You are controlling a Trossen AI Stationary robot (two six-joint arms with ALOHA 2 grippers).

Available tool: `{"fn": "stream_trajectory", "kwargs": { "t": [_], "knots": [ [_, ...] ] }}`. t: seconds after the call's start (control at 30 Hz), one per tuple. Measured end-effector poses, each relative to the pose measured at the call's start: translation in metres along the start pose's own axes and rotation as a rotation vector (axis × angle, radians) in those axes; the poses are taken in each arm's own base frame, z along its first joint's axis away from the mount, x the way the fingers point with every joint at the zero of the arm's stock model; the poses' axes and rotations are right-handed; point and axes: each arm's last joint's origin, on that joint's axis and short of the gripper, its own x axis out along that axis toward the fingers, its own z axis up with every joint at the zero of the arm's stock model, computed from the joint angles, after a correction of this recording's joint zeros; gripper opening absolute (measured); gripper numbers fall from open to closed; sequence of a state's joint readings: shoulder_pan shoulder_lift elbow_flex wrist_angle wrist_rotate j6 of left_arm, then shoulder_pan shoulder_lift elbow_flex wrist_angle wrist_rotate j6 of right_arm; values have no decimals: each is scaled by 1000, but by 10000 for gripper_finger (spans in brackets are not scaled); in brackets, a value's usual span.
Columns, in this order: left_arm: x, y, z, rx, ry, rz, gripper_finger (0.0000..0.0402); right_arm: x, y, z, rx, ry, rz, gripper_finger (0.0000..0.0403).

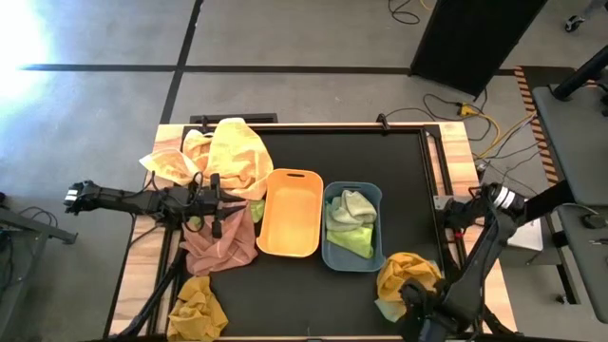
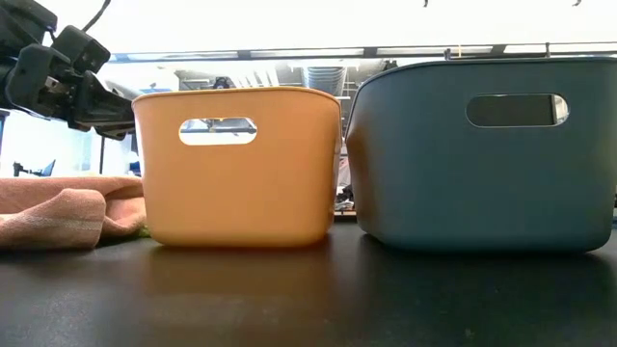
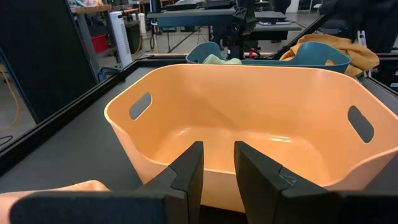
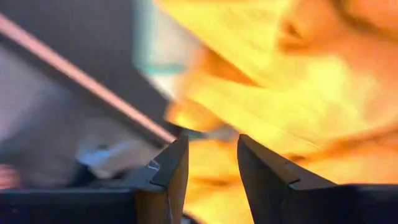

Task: Sort towels by color in basket
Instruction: Put the orange towel into the orange bin

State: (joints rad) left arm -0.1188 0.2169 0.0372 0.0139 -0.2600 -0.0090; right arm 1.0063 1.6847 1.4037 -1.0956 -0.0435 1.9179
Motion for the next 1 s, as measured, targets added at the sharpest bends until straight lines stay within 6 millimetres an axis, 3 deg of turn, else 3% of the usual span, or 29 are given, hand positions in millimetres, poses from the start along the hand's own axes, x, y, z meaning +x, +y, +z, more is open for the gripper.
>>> {"fn": "stream_trajectory", "kwargs": {
  "t": [0.17,0.4,0.7,1.0],
  "knots": [
    [0,0,0,0,0,0,75,28,-13,5,6,110,-229,116],
    [0,0,0,0,-1,0,75,23,-39,41,-79,-103,-515,97],
    [0,0,0,0,0,0,75,21,-44,90,-228,-229,-614,67],
    [0,0,0,0,-1,0,75,12,-76,122,-345,-210,-685,60]
  ]
}}
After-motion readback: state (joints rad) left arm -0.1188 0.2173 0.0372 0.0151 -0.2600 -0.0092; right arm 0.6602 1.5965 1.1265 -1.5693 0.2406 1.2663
